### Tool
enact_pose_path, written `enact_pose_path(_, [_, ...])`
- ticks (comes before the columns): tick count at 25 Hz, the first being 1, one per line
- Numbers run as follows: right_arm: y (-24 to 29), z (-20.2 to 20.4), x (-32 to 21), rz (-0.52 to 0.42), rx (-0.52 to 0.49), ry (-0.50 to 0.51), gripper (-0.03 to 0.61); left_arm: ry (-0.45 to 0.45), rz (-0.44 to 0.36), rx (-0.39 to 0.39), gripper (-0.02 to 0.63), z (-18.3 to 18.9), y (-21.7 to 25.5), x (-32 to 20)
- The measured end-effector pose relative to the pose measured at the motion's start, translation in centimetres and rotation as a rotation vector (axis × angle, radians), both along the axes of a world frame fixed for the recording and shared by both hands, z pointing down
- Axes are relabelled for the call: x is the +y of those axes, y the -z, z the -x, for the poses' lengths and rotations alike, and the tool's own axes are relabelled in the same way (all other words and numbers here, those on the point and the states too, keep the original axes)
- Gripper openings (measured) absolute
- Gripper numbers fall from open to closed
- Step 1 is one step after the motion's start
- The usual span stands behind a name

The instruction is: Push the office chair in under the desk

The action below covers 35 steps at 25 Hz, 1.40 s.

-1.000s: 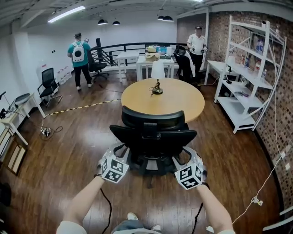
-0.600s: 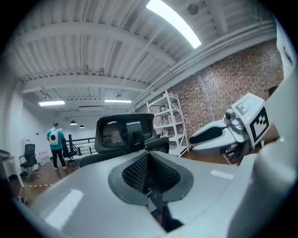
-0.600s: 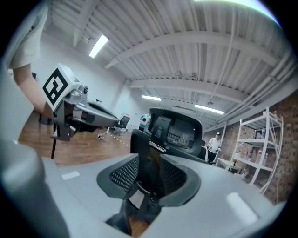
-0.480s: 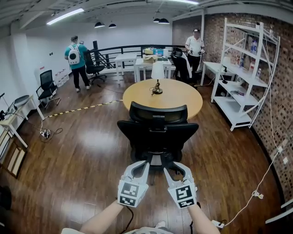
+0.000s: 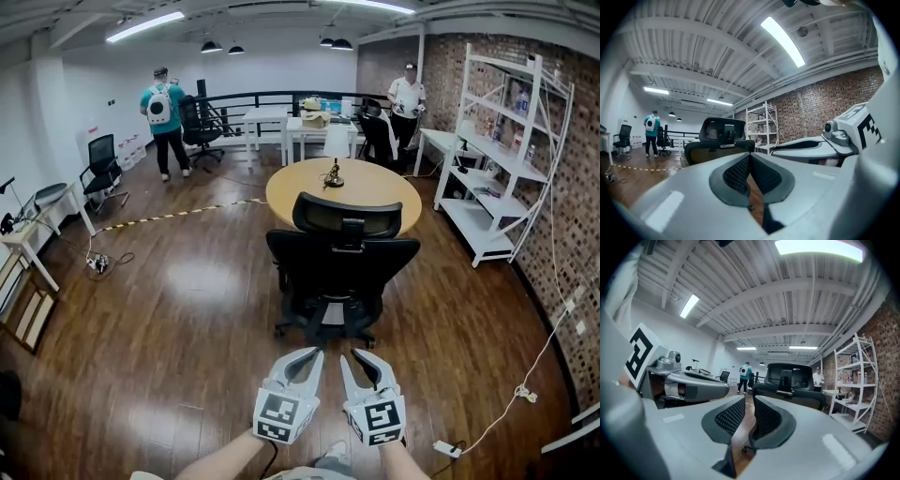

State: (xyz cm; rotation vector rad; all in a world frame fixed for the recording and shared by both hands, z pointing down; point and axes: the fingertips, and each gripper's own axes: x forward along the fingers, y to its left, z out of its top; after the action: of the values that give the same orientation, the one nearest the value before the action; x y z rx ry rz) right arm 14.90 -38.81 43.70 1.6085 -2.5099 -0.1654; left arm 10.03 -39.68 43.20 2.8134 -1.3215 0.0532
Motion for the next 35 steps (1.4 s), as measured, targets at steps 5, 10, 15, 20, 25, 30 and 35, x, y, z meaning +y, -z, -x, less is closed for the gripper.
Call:
enact_pose_path(5, [0.5,2.6,4.2,0.000,-0.046,0.024,0.019,-0.015,0.032,0.070,0.015,1.6,0.0,4.1])
enact_pose_path(10, [1.2,4.2,7.4,-0.021,-0.055,0.041,0.008,-0.024,0.033,0.107,0.015,2.3,0.1,7.4])
enact_pose_path(15, [0.9,4.7,9.2,-0.006,-0.086,0.053,0.008,-0.007,0.023,0.126,0.015,3.3,0.4,9.1])
enact_pose_path(20, [0.7,5.1,10.2,0.001,-0.104,0.048,0.008,0.009,0.040,0.135,0.015,4.3,0.4,10.1])
enact_pose_path(25, [0.2,5.2,10.5,0.013,-0.109,0.044,0.008,0.005,0.043,0.138,0.015,4.4,0.4,10.2])
enact_pose_path(30, [0.2,5.5,10.7,0.014,-0.111,0.054,0.008,0.002,0.040,0.132,0.015,4.4,0.5,10.5])
enact_pose_path(35, [0.2,5.5,10.9,0.016,-0.112,0.059,0.008,0.016,0.046,0.129,0.015,4.8,0.4,10.7])
